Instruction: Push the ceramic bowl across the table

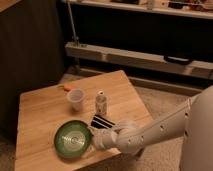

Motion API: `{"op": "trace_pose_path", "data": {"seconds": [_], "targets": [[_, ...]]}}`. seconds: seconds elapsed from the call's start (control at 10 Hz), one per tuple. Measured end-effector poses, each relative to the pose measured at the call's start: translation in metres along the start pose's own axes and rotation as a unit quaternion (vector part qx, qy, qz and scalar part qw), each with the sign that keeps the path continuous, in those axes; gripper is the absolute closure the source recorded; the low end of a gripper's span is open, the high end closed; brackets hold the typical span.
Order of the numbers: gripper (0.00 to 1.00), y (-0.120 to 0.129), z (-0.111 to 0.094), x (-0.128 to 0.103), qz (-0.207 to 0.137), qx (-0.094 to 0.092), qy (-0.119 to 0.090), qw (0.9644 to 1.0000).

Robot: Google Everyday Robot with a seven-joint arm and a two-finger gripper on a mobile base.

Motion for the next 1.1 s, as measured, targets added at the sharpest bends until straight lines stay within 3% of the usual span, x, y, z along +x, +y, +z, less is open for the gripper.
{"op": "trace_pose_path", "data": {"seconds": [0.4, 1.1], "targets": [[0.20, 0.001, -0.001, 0.020, 0.014, 0.006, 0.017, 0.9997], [0.20, -0.017, -0.032, 0.024, 0.032, 0.056, 0.016, 0.9978]]}}
